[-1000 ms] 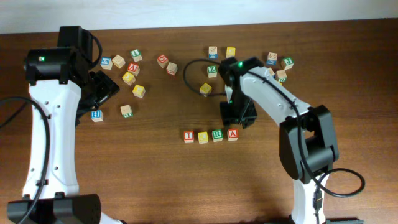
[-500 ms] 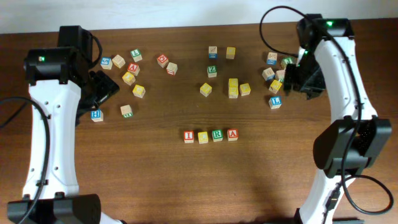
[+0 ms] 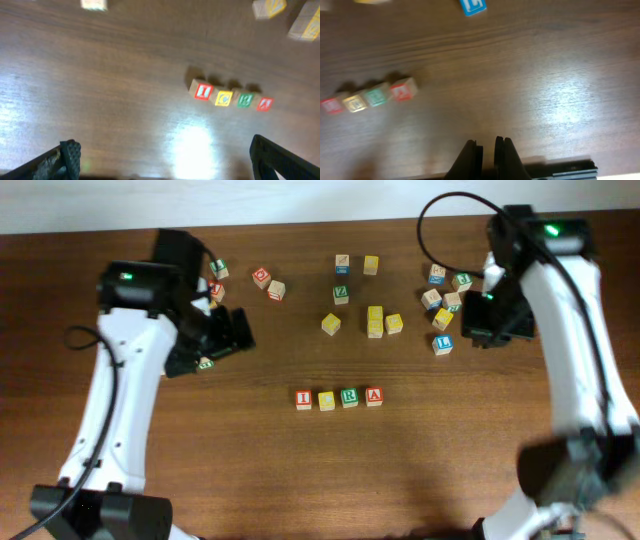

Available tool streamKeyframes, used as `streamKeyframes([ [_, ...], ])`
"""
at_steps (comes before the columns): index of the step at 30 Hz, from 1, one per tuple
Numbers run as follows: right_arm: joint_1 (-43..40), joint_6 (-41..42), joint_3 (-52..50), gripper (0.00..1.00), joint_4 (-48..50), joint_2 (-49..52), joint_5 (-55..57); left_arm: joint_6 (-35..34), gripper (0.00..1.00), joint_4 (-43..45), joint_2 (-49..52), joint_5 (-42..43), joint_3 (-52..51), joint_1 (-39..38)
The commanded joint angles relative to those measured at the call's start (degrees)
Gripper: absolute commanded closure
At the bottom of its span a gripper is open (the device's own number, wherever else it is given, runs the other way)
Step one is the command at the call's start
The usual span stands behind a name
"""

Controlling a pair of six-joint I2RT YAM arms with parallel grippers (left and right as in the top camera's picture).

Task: Spell out ICRA
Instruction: 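Lower both grippers to either end of the block row, then push the row ends inward with both grippers to close gaps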

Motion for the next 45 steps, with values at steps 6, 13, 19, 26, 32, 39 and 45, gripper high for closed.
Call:
streamKeyframes([
  [6,0.2,-0.8,-33.4,0.96,23.7,-9.9,-10.8,-1.4,0.77,16.6,0.4,-3.4,-23.3,-4.4],
  [13,0.2,-0.8,-51.3,0.96,45.9,-9.7,-21.0,-2.6,1.00,33.7,0.6,-1.5,-36.6,-8.6],
  [19,4.2,0.9,-53.1,0.96,53.3,-8.8,-21.8,-6.1,1.00,41.7,4.7,-0.6,-37.6,-9.1],
  [26,6.9,2.0,-53.1,0.96,59.3,-0.6,-22.2,-6.0,1.00,42.5,7.1,2.1,-37.7,-9.3],
  [32,8.5,2.0,-53.1,0.96,60.8,0.8,-24.8,-6.0,1.00,47.6,8.0,2.1,-37.7,-12.1],
  [39,10.7,2.0,-53.1,0.95,61.9,0.8,-24.4,-6.0,1.00,47.6,10.7,1.9,-37.7,-14.3],
  [45,10.7,2.3,-53.1,0.96,61.7,0.8,-24.4,-6.0,1.00,47.6,10.8,2.0,-37.7,-14.3],
])
